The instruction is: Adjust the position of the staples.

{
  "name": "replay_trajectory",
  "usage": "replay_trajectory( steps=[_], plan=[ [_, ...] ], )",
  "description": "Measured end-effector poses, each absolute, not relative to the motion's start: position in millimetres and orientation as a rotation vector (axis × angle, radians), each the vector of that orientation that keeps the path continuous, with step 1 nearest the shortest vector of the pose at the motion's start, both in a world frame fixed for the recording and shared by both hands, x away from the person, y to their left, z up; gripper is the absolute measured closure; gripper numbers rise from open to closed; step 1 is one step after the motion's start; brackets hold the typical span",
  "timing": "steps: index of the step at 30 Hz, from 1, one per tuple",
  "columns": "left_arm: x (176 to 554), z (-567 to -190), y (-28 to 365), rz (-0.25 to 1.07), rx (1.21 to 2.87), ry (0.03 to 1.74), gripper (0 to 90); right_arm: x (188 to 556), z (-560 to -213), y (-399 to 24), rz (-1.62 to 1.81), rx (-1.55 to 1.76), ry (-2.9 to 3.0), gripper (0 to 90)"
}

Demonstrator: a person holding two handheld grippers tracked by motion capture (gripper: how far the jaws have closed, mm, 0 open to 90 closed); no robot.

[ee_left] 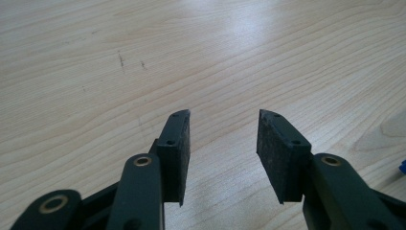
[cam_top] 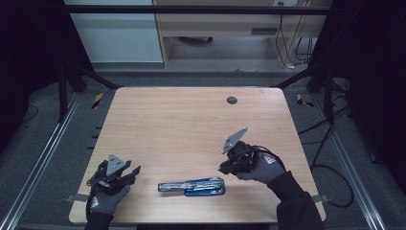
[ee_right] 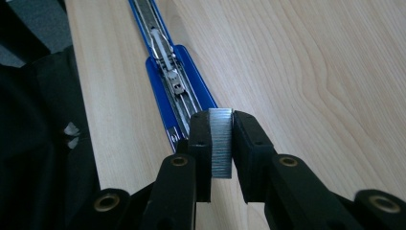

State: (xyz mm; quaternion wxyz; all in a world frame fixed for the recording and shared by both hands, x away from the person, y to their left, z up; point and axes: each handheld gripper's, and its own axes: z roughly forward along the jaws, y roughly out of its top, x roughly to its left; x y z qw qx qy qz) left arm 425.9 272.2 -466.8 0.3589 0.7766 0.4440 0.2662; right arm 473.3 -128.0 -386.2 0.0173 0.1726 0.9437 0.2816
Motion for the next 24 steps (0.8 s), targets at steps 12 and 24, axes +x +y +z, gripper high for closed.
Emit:
replay_trajectory(
  steps=[12,24],
  plan=[
    [426,-467,272,0.682,2.003,1.143,55.7,482,-383,-102,0.845,0.295,3.001,78.4],
    [427,-468,271,0.681,2.011,1.142,55.7,487,-398,-94,0.797,0.203,3.066,78.6]
  ],
)
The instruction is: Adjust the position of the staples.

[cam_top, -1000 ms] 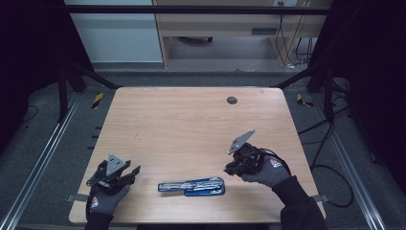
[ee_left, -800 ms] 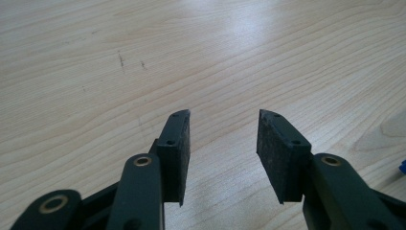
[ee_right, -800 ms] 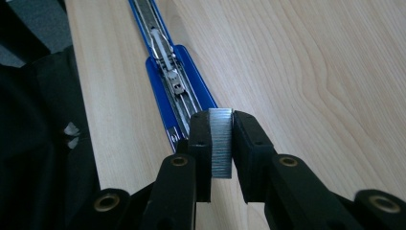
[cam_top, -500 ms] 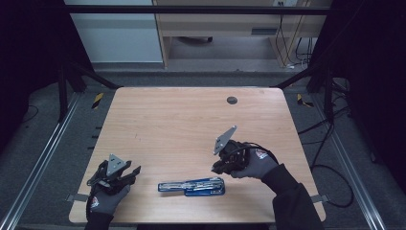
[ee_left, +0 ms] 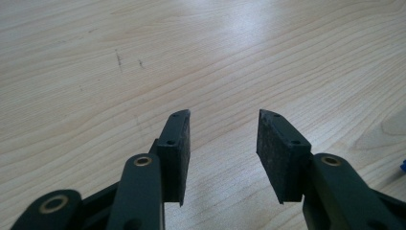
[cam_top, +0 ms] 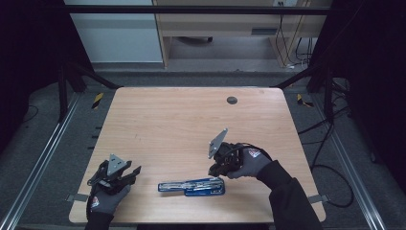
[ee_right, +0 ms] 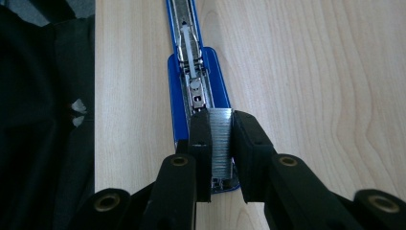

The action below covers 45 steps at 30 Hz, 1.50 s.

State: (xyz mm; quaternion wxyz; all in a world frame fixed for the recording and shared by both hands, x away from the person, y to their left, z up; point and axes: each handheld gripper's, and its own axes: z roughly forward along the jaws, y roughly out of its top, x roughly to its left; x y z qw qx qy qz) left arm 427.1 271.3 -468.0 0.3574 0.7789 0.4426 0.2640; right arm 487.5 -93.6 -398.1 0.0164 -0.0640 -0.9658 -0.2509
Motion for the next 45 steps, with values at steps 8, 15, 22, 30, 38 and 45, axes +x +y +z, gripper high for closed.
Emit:
replay_trajectory(
  steps=[8,15,22,30,38,45],
  plan=[
    [427,-468,271,0.683,2.012,1.141,55.7,486,-410,-92,-0.745,-0.094,-3.010,78.6],
    [427,-468,271,0.683,2.012,1.142,55.8,487,-416,-94,-0.738,-0.073,-3.002,78.6],
    [428,-469,271,0.682,2.016,1.142,55.8,489,-424,-94,-0.708,-0.063,-2.997,78.6],
    [428,-469,271,0.682,2.016,1.141,55.8,488,-427,-92,-0.682,-0.030,-3.003,78.6],
    [428,-469,271,0.681,2.020,1.140,55.8,487,-429,-94,-0.656,-0.018,-3.006,78.6],
    [428,-469,270,0.679,2.021,1.139,55.8,487,-430,-94,-0.643,-0.020,-3.008,78.6]
  ],
)
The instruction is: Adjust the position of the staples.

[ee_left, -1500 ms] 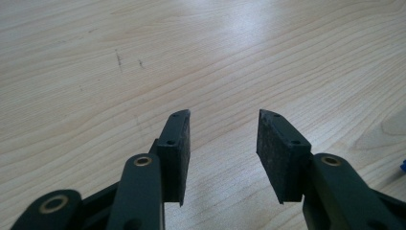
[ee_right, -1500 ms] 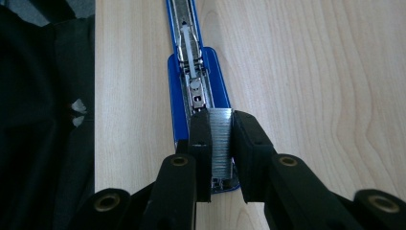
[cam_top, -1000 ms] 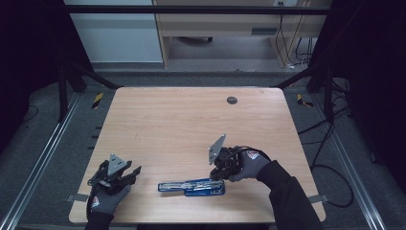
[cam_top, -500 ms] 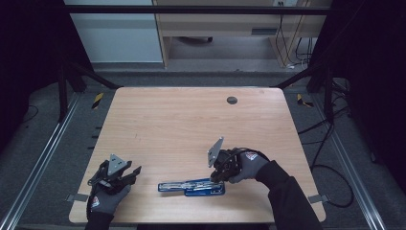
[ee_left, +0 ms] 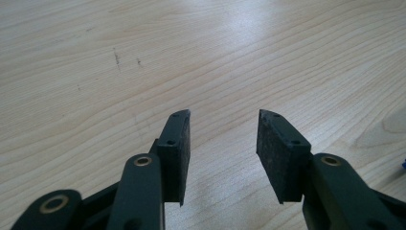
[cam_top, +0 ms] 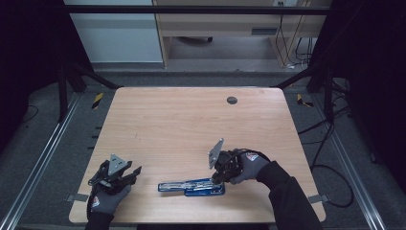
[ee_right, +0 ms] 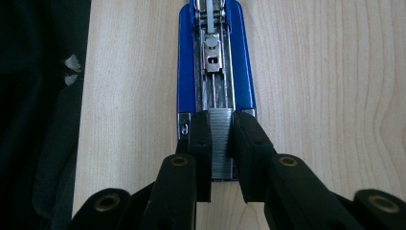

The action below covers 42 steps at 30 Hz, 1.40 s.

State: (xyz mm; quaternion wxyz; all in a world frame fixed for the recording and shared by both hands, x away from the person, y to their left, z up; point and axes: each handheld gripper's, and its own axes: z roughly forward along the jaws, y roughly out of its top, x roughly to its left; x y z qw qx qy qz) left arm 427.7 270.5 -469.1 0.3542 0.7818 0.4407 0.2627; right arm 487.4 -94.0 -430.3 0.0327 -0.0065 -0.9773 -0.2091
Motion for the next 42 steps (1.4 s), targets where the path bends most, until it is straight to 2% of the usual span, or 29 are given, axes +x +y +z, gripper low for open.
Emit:
replay_trajectory(
  steps=[42],
  plan=[
    [428.0,-469.3,270.2,0.681,2.024,1.137,55.8,486.9,-435.5,-85.1,-0.562,0.044,-3.024,78.6]
  ],
)
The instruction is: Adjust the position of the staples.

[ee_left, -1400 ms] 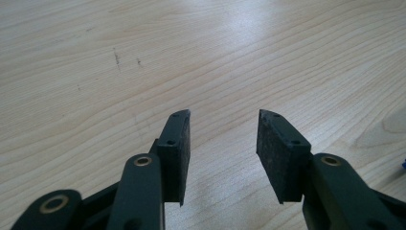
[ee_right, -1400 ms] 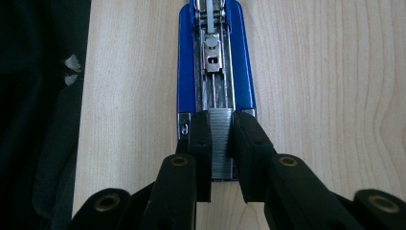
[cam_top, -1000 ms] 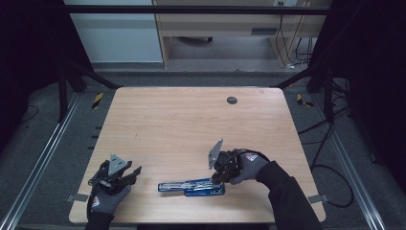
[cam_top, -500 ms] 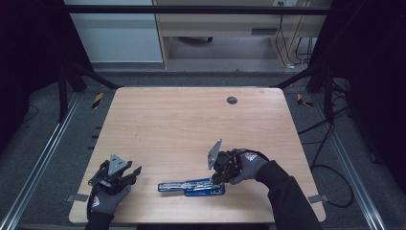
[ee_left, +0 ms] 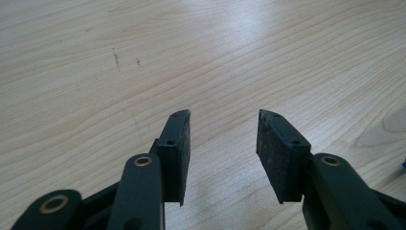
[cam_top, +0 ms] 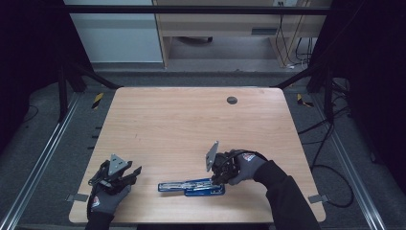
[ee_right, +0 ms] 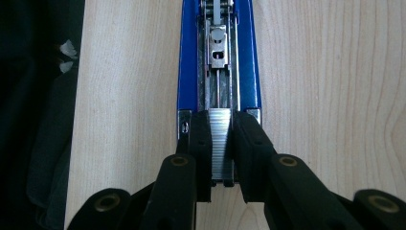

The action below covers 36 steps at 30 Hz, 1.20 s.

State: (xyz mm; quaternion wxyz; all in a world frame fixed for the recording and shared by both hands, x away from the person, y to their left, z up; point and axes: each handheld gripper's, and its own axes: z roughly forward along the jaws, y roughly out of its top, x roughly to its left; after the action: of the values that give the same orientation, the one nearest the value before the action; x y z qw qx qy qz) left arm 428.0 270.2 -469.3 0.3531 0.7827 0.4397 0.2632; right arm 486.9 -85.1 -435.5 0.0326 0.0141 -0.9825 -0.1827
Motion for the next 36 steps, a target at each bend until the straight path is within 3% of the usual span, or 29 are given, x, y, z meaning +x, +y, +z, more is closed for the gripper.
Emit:
replay_trajectory(
  steps=[24,36],
  plan=[
    [427.9,-469.3,269.6,0.682,2.026,1.136,55.9,484.6,-434.0,-89.8,-0.623,0.013,-3.039,75.3],
    [428.0,-469.6,269.4,0.679,2.029,1.133,55.8,484.4,-439.2,-85.5,-0.616,0.016,-3.031,77.9]
  ],
)
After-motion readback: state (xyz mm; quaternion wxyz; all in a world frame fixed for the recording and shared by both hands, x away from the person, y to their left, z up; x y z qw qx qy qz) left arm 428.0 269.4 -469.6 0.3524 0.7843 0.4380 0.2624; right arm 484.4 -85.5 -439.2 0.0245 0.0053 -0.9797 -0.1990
